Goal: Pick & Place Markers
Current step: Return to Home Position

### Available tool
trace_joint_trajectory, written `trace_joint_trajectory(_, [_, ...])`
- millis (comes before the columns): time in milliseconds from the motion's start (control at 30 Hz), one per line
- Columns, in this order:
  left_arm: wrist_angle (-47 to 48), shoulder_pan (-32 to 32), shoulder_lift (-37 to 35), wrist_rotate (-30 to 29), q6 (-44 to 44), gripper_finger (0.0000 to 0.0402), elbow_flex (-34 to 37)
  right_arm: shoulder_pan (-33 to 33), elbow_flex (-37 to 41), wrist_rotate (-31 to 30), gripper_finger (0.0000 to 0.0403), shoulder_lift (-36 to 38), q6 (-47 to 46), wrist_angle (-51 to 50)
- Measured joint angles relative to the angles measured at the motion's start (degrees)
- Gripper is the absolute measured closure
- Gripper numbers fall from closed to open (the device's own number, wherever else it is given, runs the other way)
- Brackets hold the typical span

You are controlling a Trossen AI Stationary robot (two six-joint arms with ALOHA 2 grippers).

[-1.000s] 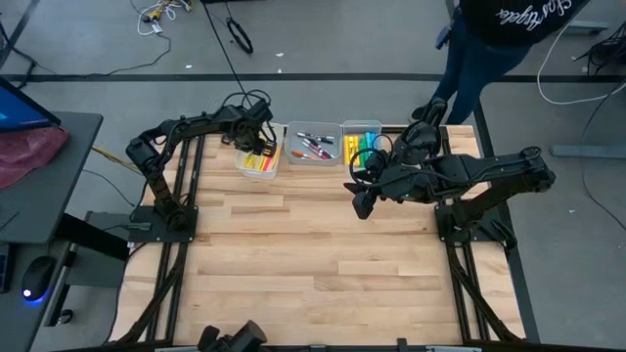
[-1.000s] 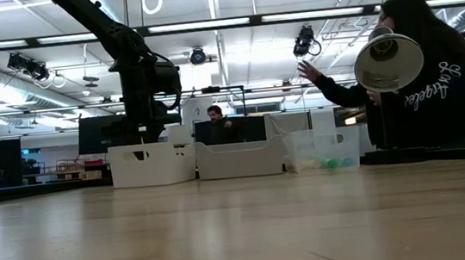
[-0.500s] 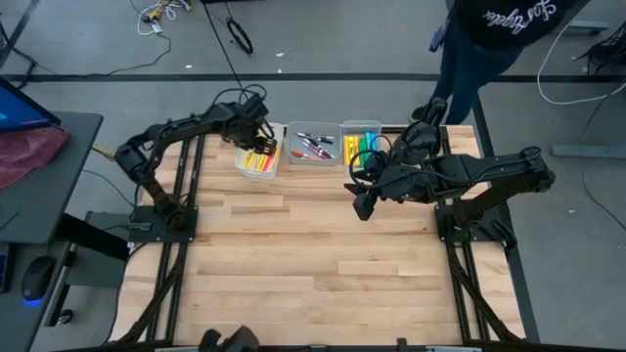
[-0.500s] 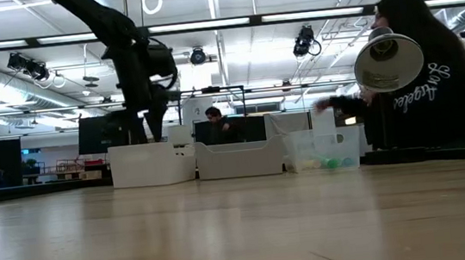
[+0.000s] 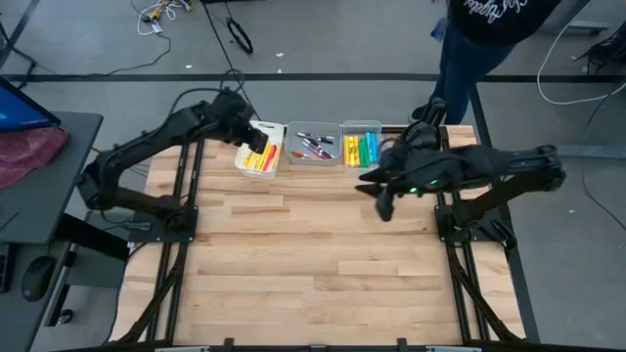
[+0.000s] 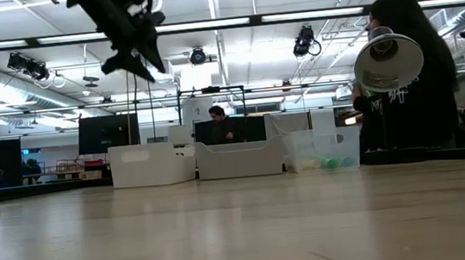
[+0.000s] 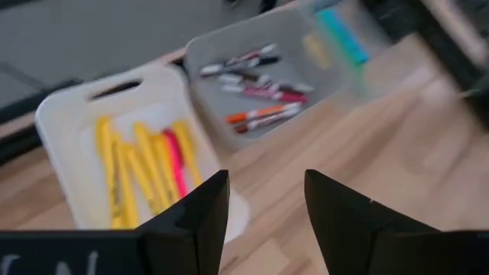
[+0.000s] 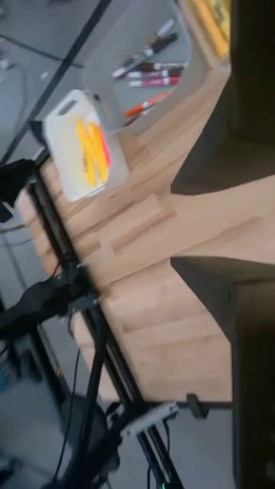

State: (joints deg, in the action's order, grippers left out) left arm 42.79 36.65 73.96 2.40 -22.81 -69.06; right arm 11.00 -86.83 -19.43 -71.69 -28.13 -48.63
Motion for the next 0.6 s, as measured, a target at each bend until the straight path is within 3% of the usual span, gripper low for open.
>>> trace_joint_trajectory(367, [-3.61,-7.22,-4.7,-0.21,-0.15,0.0223,0.0,0.0,1.38,3.97,0.0387,14.9,6.83,-2.89])
trace_joint_trajectory(600, [-6.2,-11.5,-4.68,-4.62,-4.43,0.0223,0.0,-0.07,17.53,9.69,0.0394,27.51,5.62,7.35])
